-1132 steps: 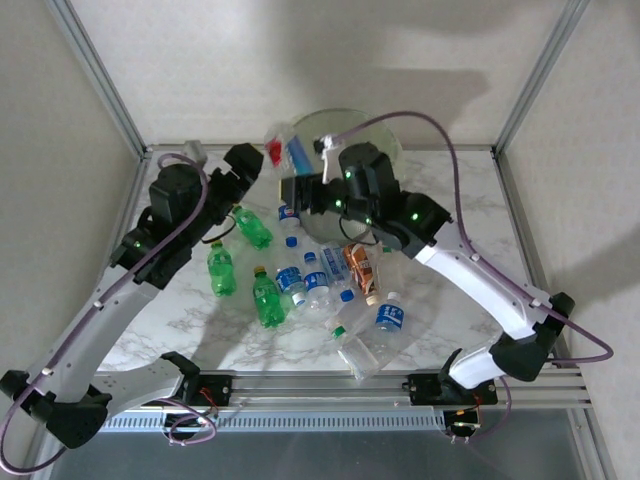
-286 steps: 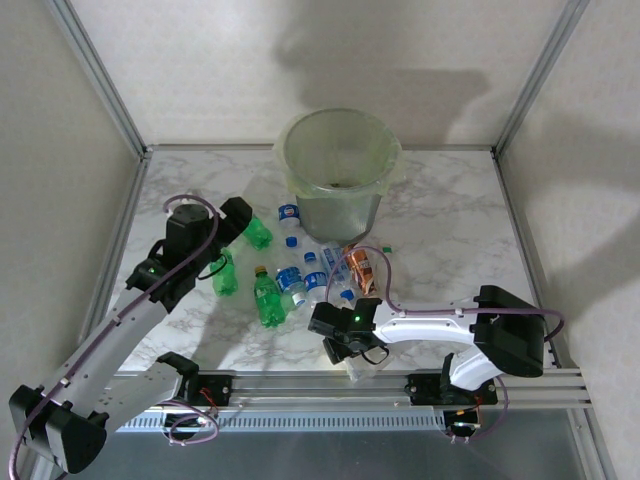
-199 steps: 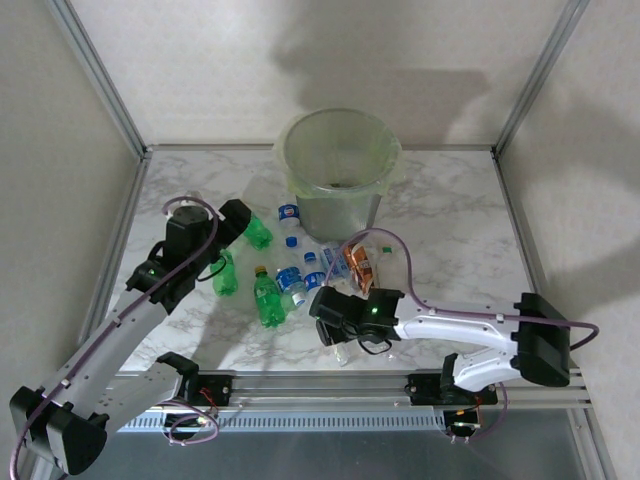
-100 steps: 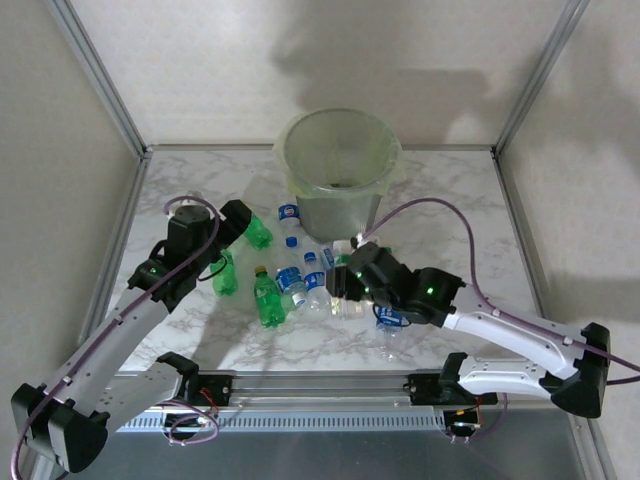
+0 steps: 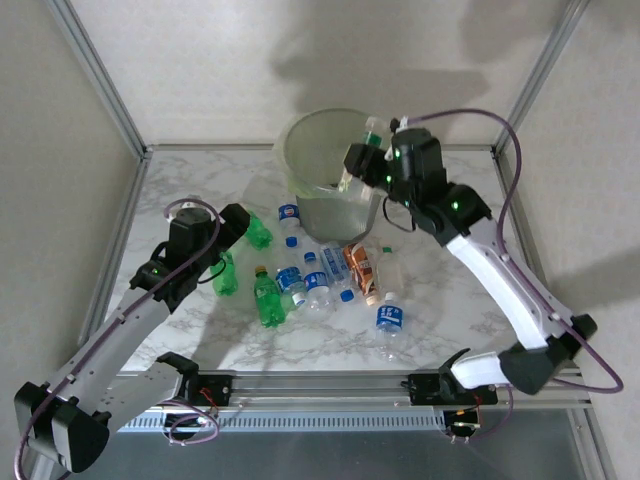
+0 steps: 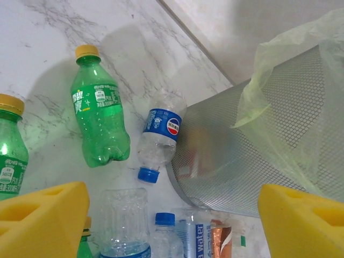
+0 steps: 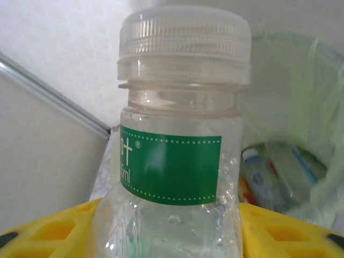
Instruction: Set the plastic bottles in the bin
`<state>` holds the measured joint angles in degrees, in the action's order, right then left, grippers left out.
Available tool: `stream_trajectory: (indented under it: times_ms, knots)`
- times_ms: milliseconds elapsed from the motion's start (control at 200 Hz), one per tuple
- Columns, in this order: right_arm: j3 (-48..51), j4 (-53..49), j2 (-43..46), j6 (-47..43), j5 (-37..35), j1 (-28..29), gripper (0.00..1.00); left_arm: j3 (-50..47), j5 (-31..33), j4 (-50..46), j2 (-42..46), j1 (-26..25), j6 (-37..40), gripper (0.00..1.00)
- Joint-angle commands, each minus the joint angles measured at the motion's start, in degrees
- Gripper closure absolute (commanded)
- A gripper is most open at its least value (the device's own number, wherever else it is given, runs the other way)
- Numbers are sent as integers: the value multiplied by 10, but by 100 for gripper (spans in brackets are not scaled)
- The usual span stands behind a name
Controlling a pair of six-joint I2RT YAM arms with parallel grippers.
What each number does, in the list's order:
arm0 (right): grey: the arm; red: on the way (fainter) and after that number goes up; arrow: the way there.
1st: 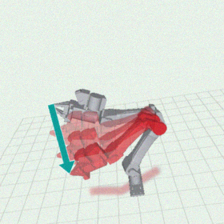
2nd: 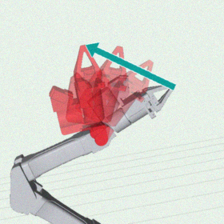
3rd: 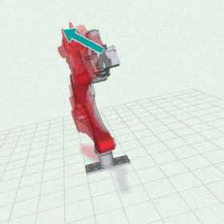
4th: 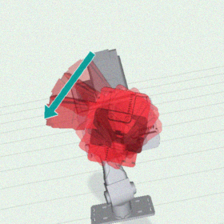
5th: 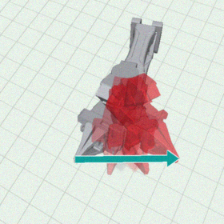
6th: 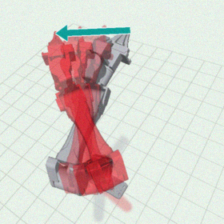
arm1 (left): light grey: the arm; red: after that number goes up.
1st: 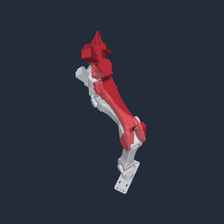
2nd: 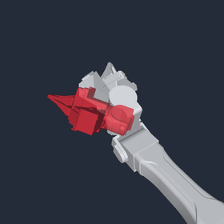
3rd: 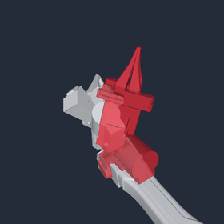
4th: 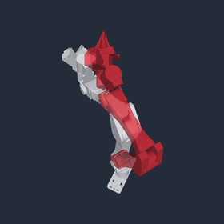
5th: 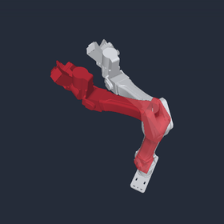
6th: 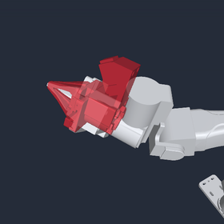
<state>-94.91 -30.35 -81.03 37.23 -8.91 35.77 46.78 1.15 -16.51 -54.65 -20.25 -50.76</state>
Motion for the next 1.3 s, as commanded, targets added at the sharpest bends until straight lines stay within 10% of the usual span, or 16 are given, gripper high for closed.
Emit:
stream_trajectory:
  times_ms: [0,641,1297]
  knots:
    - [-54,14,-48,-26,29,-28,45,-3,14,-5,0,12,10,18]
    - [-196,-7,-228,-51,87,-75,27,-15,30,-47,-15,41,13,10]
    - [-1,45,-53,-80,52,-21,19,-75,44,-60,-86,67,41,9]
